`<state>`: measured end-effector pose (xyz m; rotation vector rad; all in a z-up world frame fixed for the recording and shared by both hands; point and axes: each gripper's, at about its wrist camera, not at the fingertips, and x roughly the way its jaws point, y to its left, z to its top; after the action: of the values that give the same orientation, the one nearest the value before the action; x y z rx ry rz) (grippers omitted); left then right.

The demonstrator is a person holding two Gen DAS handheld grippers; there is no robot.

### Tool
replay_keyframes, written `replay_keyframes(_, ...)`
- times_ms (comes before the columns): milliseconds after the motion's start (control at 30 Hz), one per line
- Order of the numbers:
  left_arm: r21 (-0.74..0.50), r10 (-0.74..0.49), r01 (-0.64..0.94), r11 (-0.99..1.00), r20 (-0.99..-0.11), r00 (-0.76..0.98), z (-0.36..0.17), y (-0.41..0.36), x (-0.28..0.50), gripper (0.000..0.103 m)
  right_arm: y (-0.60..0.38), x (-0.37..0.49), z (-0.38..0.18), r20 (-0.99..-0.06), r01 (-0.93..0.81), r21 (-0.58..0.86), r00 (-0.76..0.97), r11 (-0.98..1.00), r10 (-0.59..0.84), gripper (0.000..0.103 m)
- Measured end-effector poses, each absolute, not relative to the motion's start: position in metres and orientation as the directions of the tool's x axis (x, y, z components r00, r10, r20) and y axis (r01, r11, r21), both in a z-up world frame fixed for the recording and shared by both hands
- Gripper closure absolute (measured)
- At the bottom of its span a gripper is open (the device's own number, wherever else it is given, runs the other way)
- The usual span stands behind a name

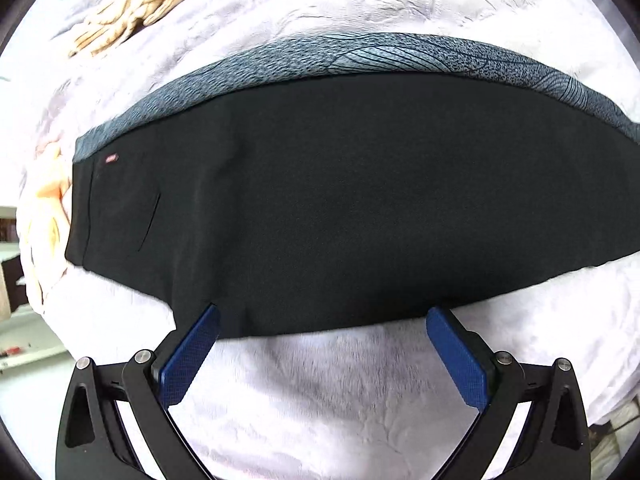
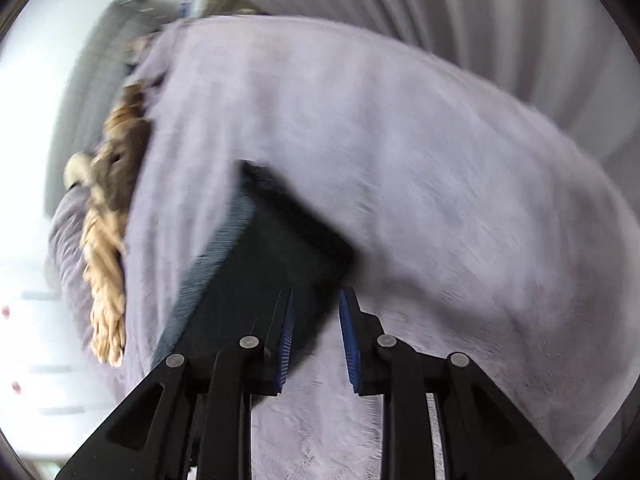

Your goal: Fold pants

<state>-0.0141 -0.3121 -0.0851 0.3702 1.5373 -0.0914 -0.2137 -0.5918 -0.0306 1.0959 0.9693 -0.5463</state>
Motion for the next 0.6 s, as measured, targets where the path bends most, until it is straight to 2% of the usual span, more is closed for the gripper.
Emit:
replay_keyframes(133, 0.17, 0.169, 0.268, 0.948, -0.985, 0.027, -0.083, -0.311, -0.028, 0.0, -0.593, -0.148, -0.03, -0.851, 0.658, 0.489, 0.505, 0.573, 0.146, 0.076)
replay_keyframes(233, 0.161, 0.16, 0.292, 0.943, -0.987, 0.027, -0.079, -0.327, -0.027, 0.0, -0.607, -0.111, -0.064, -0.885, 0.677, 0.445, 0.433, 0.586, 0.172, 0.076)
replay_keyframes(300, 0.162, 0.158, 0.313, 0.936, -0.987, 0.037, -0.074, -0.335, -0.029, 0.0, -0.62, -0.099, -0.086, -0.914, 0.723, 0.398, 0.369, 0.566, 0.171, 0.081)
replay_keyframes(367, 0.161, 0.157, 0.323, 0.933, -0.987, 0.039, -0.069, -0.342, -0.037, 0.0, -0.634, -0.101, -0.086, -0.909, 0.737, 0.404, 0.39, 0.542, 0.147, 0.084)
replay_keyframes(433, 0.156, 0.153, 0.321, 0.934, -0.988, 0.032, -0.076, -0.35, -0.046, 0.0, -0.642, -0.105, -0.076, -0.907, 0.745, 0.4, 0.404, 0.534, 0.116, 0.082)
replay_keyframes(600, 0.137, 0.13, 0.335, 0.932, -0.991, 0.042, -0.086, -0.346, -0.031, 0.0, -0.637, -0.129, -0.061, -0.831, 0.694, 0.553, 0.503, 0.462, 0.239, 0.079)
